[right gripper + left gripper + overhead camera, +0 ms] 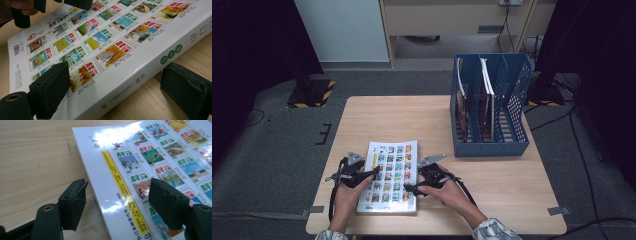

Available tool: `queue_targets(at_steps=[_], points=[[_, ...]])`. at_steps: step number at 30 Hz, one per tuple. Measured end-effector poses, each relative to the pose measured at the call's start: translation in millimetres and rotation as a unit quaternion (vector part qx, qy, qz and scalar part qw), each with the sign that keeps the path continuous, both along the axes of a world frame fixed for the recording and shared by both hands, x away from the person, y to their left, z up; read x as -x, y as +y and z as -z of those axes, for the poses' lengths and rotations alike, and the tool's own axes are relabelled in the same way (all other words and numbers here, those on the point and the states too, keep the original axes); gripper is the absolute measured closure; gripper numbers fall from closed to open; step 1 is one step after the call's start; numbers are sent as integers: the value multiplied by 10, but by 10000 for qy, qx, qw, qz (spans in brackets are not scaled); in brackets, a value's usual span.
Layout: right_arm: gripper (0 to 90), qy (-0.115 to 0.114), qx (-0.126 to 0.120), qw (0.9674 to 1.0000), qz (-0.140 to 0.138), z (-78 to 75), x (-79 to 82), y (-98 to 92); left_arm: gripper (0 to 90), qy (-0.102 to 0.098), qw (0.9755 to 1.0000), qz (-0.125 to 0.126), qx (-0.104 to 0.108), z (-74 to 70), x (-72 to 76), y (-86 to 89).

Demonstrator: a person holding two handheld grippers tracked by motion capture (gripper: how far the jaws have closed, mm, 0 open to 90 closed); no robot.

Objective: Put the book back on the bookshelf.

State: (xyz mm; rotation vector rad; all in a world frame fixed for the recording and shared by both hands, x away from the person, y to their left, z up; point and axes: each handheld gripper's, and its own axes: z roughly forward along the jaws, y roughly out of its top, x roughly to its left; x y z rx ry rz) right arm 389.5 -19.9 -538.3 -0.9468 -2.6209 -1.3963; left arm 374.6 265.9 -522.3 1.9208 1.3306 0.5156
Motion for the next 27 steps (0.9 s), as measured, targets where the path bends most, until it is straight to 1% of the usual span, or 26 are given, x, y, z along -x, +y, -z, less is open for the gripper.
queue_targets(at_steps=[1,2,3,6,7,8,9,16,20,22,23,24,25,27], points=[[92,2,0,10000,-2,0,0,0,297,25,10000,36,41,6,1,-6],[91,6,5,10000,0,-1,-4,0,291,10,10000,23,35,8,5,-14],[91,6,5,10000,0,-1,-4,0,291,-97,9998,143,48,14,-14,-14],[83,-7,10,10000,37,1,-14,18,290,-8,9998,106,194,27,-9,8],[83,-7,10,10000,37,1,-14,18,290,-8,9998,106,194,27,-9,8],[82,-13,3,10000,61,2,-35,33,289,88,9996,35,250,33,-2,27],[82,-15,14,10000,53,2,-51,37,289,90,9996,34,274,36,-3,32],[83,-3,9,10000,82,2,-148,89,289,63,9997,52,235,37,4,28],[91,31,40,10000,77,-7,-257,156,289,69,9995,63,301,45,-1,39],[98,65,14,9999,85,-8,-302,186,290,76,9995,70,307,46,-1,43],[98,65,14,9999,85,-8,-302,186,290,76,9995,70,307,46,-1,43],[99,119,-17,9999,112,-9,-322,202,290,94,9995,88,293,45,-1,49],[105,203,-86,9996,155,-8,-347,222,290,87,9994,72,328,49,-2,48],[113,210,-68,9997,104,-12,-383,254,290,88,9994,77,336,51,-1,51]])
